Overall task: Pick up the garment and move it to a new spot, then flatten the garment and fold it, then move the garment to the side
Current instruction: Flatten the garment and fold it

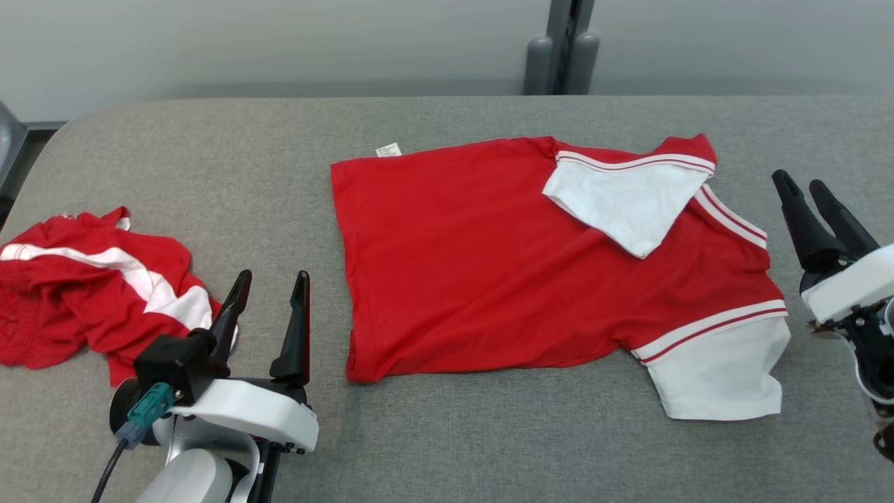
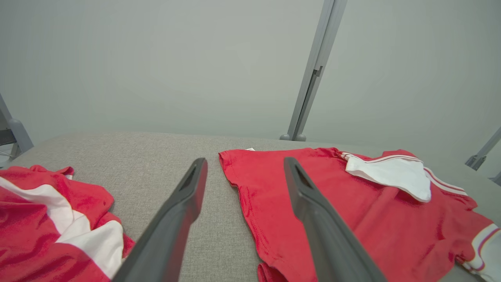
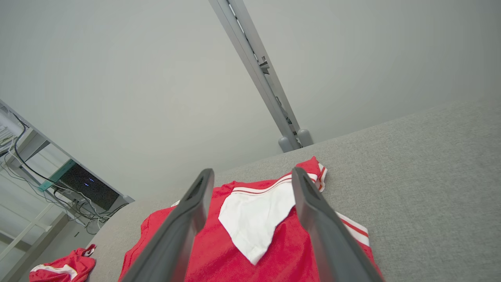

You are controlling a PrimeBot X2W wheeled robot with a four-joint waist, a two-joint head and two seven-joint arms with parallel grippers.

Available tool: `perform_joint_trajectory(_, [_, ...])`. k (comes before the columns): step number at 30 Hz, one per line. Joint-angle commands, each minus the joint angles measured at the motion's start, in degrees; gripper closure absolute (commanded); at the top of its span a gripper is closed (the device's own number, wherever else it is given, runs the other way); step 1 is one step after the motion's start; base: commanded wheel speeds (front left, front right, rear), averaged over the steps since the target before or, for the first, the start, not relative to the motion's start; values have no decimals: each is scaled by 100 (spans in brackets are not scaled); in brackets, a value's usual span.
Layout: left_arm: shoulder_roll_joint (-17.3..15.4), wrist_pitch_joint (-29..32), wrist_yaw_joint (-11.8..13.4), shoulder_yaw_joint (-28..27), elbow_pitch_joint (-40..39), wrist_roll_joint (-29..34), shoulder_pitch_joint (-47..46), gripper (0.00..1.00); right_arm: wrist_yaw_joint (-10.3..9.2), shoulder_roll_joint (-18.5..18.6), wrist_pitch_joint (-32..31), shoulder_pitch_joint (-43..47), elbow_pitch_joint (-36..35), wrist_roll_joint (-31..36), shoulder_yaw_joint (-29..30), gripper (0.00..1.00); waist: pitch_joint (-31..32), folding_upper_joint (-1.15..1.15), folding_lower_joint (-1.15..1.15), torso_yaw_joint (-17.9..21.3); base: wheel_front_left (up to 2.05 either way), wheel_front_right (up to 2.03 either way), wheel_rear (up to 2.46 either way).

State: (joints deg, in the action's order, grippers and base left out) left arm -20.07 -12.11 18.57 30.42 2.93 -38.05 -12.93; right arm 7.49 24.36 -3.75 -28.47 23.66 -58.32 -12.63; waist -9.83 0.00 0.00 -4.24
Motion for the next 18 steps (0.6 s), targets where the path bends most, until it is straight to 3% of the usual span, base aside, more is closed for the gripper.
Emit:
perform_joint_trajectory(1, [-74, -4, 47, -61, -39, -24, 85, 0, 1, 5, 153, 210, -229, 92, -3, 0, 223, 0, 0, 253, 0, 0, 0])
perform_joint_trajectory(7, [-224, 13, 189, -229, -202, -99, 263, 0, 1, -208, 736, 1060, -1364, 683, 181, 0, 391, 0, 0, 561, 0, 0, 0])
perform_joint_trajectory(18, [-258, -135, 372, -316, -329, -65, 704, 0, 1, -938, 1230, 2504, -2503, 3165, 947, 0, 851, 0, 0, 766, 0, 0, 0])
